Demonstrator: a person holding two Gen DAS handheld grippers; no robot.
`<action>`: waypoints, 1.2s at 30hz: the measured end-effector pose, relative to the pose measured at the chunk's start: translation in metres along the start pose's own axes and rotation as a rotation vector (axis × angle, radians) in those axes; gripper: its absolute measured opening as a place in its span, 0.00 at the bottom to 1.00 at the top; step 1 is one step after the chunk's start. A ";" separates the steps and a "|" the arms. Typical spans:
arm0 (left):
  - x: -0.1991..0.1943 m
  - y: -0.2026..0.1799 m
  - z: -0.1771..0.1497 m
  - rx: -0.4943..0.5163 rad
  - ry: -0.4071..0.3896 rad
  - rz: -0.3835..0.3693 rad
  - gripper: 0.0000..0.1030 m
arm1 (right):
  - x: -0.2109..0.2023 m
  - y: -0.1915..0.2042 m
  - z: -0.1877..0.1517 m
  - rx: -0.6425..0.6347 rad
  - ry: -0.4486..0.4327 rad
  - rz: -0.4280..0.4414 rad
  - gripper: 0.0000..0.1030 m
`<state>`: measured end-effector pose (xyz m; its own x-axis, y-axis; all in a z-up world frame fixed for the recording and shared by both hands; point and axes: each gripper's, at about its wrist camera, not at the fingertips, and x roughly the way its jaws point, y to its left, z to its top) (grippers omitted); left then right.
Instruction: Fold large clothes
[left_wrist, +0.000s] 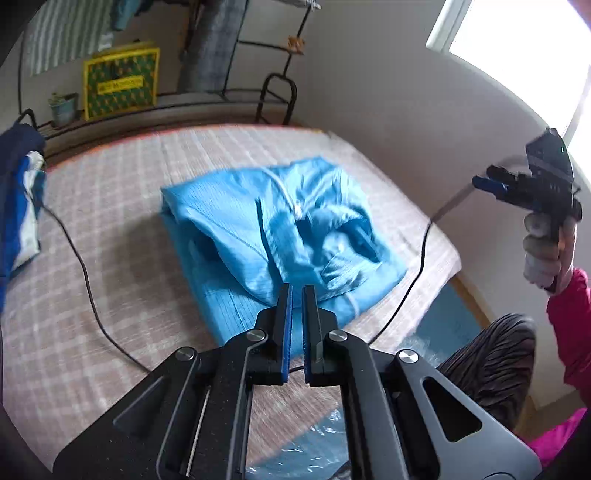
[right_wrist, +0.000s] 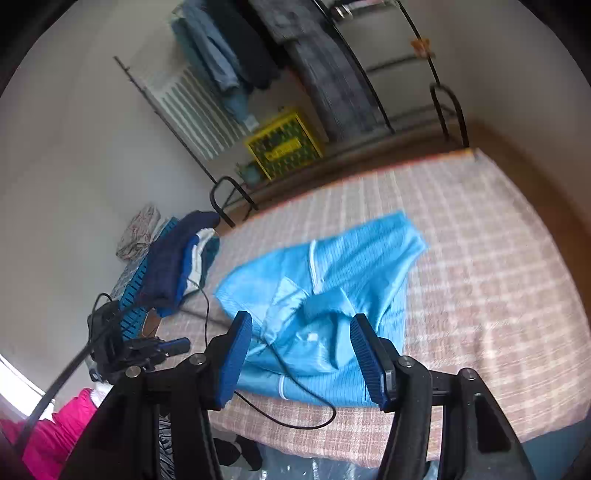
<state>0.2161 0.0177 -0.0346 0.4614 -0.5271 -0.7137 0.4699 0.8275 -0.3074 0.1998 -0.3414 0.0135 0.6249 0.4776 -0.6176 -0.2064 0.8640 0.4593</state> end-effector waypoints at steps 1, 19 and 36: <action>-0.019 -0.006 0.004 0.000 -0.022 0.000 0.01 | -0.013 0.008 0.002 -0.022 -0.024 -0.017 0.57; -0.178 -0.054 0.055 -0.129 -0.216 -0.107 0.49 | -0.120 0.067 0.022 -0.120 -0.245 -0.109 0.59; -0.162 0.004 0.021 -0.324 -0.179 0.047 0.49 | -0.018 -0.026 0.013 0.012 -0.050 -0.152 0.58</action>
<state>0.1587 0.1021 0.0930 0.6147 -0.4890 -0.6189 0.1959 0.8547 -0.4808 0.2032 -0.3750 0.0207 0.6850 0.3330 -0.6480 -0.0978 0.9234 0.3711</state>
